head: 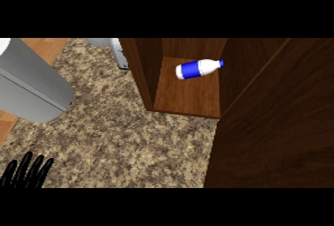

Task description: Pick up the bottled water, place it into the cabinet and close the cabinet

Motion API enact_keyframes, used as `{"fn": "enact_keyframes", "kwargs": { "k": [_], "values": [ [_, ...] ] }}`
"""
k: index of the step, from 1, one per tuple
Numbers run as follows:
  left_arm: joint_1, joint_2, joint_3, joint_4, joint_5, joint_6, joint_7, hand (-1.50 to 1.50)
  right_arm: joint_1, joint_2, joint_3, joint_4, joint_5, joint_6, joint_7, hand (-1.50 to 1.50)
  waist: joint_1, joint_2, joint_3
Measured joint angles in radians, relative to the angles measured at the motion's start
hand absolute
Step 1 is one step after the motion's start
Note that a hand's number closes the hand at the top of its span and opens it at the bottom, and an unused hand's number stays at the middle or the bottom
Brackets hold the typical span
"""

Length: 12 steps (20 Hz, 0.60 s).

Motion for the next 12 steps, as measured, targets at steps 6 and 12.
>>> {"fn": "enact_keyframes", "kwargs": {
  "k": [6,12],
  "values": [
    [0.009,0.045,0.039,0.019,0.016,-0.057,-0.013,-1.5,-0.155,-0.012,-0.007,0.007,-0.01,0.02,0.069,1.5,0.029,0.006,-0.005],
    [0.006,0.07,0.062,0.021,0.022,-0.079,-0.011,-1.5,-0.263,0.004,0.01,0.022,-0.033,0.043,0.147,1.5,0.047,0.015,-0.007]
  ]
}}
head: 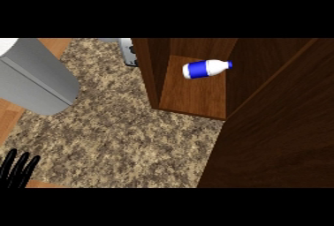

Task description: Pick up the bottled water, place it into the cabinet and close the cabinet

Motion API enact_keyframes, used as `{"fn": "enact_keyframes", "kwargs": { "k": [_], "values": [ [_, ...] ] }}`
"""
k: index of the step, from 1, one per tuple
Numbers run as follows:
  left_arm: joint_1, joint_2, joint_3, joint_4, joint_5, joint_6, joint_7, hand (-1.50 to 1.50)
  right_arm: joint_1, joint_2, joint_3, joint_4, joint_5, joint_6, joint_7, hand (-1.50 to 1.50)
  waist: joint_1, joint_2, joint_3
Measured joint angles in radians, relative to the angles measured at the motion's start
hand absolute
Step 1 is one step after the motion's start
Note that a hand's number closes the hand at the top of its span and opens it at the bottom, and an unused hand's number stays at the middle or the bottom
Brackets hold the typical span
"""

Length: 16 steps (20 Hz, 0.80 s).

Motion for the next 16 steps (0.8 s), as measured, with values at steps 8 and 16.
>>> {"fn": "enact_keyframes", "kwargs": {
  "k": [8,16],
  "values": [
    [0.002,0.025,0.025,0.0,0.01,-0.02,0.006,-1.5,-0.044,0.035,0.001,0.016,-0.043,0.027,0.065,1.5,0.012,0.011,-0.001],
    [-0.002,0.049,0.055,-0.003,0.026,-0.041,0.016,-1.5,-0.126,0.158,-0.002,0.142,-0.193,-0.004,0.168,1.5,0.029,0.018,0.0]
  ]
}}
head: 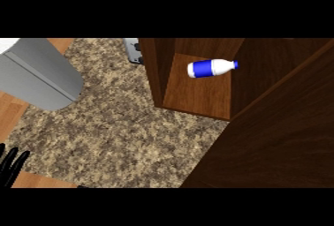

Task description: Pick up the bottled water, place it into the cabinet and close the cabinet

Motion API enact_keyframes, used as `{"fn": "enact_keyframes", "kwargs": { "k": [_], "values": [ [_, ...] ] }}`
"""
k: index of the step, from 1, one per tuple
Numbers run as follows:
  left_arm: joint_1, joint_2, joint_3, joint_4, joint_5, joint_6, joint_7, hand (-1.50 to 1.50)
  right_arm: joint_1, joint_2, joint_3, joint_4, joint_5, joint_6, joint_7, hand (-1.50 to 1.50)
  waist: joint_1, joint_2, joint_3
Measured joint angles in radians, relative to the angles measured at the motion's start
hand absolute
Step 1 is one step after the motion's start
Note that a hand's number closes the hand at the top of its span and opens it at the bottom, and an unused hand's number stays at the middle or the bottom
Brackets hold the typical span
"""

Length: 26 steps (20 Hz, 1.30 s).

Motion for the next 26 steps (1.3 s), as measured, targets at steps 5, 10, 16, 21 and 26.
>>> {"fn": "enact_keyframes", "kwargs": {
  "k": [5,10,16,21,26],
  "values": [
    [0.002,0.017,0.021,0.002,0.016,-0.014,0.01,-1.5,-0.122,0.087,-0.054,0.137,-0.137,-0.013,0.07,1.5,0.006,-0.001,0.004],
    [0.014,0.019,0.039,0.015,0.039,-0.023,0.016,-1.5,-0.282,0.187,-0.131,0.301,-0.183,-0.07,0.134,1.5,-0.013,-0.011,0.007],
    [0.037,0.021,0.057,0.03,0.056,-0.039,0.021,-1.5,-0.546,0.293,-0.279,0.572,-0.118,-0.252,0.189,1.5,-0.043,-0.018,0.013],
    [0.062,0.019,0.07,0.035,0.061,-0.06,0.026,-1.5,-0.769,0.319,-0.387,0.824,-0.097,-0.311,0.193,1.5,-0.071,-0.026,0.018],
    [0.069,0.017,0.088,0.034,0.062,-0.07,0.036,-1.5,-0.836,0.328,-0.393,0.949,-0.093,-0.274,0.14,1.5,-0.102,-0.05,0.026]
  ]
}}
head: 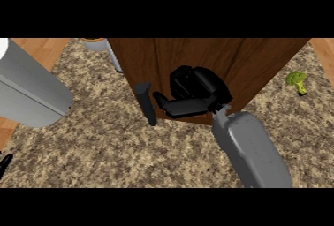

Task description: Pick up the bottled water, place it into the cabinet and close the cabinet

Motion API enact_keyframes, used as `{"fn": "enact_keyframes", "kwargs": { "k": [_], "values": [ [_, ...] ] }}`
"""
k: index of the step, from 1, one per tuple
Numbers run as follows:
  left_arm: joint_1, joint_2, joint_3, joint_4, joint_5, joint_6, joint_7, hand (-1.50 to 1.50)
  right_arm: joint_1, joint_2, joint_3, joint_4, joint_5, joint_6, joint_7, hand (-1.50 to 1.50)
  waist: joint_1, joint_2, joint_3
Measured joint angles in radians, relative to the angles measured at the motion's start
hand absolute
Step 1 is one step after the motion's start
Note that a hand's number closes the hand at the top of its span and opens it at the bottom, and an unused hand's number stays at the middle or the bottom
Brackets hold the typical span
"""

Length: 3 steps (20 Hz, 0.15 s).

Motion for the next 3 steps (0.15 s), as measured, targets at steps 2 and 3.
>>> {"fn": "enact_keyframes", "kwargs": {
  "k": [2,3],
  "values": [
    [-0.007,-0.01,0.001,0.003,-0.002,0.0,0.004,-1.5,-0.017,0.0,0.005,0.032,0.001,0.012,-0.017,1.5,-0.009,-0.007,0.002],
    [-0.012,-0.016,0.001,0.002,-0.003,0.003,0.007,-1.5,-0.025,0.0,0.005,0.047,-0.003,0.025,-0.025,1.5,-0.014,-0.009,0.002]
  ]
}}
